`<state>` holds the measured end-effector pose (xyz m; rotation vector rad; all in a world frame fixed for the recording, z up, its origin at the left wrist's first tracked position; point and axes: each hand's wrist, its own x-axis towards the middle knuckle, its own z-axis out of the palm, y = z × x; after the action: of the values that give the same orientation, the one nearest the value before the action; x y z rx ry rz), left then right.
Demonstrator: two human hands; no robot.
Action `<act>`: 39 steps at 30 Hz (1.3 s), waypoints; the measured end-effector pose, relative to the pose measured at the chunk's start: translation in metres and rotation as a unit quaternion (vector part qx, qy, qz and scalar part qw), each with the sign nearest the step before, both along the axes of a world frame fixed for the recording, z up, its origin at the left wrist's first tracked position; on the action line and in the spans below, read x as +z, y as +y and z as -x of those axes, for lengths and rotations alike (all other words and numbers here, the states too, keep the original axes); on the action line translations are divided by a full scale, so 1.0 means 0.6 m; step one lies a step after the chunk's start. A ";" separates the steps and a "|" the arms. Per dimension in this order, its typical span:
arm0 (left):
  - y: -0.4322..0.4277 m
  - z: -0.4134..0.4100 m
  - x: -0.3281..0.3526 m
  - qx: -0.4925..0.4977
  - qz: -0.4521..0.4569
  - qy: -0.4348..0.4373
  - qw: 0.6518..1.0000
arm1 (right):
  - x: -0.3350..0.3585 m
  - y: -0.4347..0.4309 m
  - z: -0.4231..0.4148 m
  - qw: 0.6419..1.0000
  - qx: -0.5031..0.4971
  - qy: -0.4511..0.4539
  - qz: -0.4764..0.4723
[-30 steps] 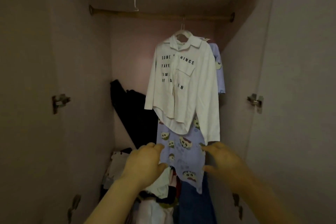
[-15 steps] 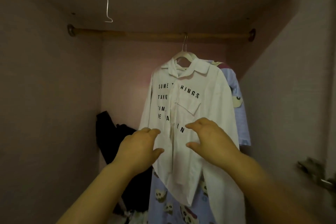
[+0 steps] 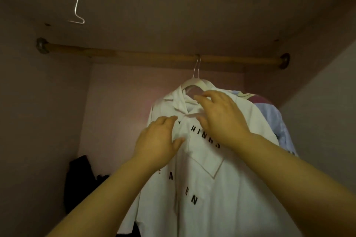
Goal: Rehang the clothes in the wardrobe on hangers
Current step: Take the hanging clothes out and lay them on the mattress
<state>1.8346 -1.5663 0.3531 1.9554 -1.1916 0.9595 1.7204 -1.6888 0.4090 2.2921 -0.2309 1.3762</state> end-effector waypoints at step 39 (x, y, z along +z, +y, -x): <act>0.313 0.045 -0.257 0.234 0.132 0.006 0.963 | -0.278 0.193 -0.127 0.907 0.419 -0.035 0.003</act>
<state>1.8078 -1.3785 0.1986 2.0520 -0.5561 1.2656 1.7965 -1.5731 0.2420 2.4303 0.8369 1.8200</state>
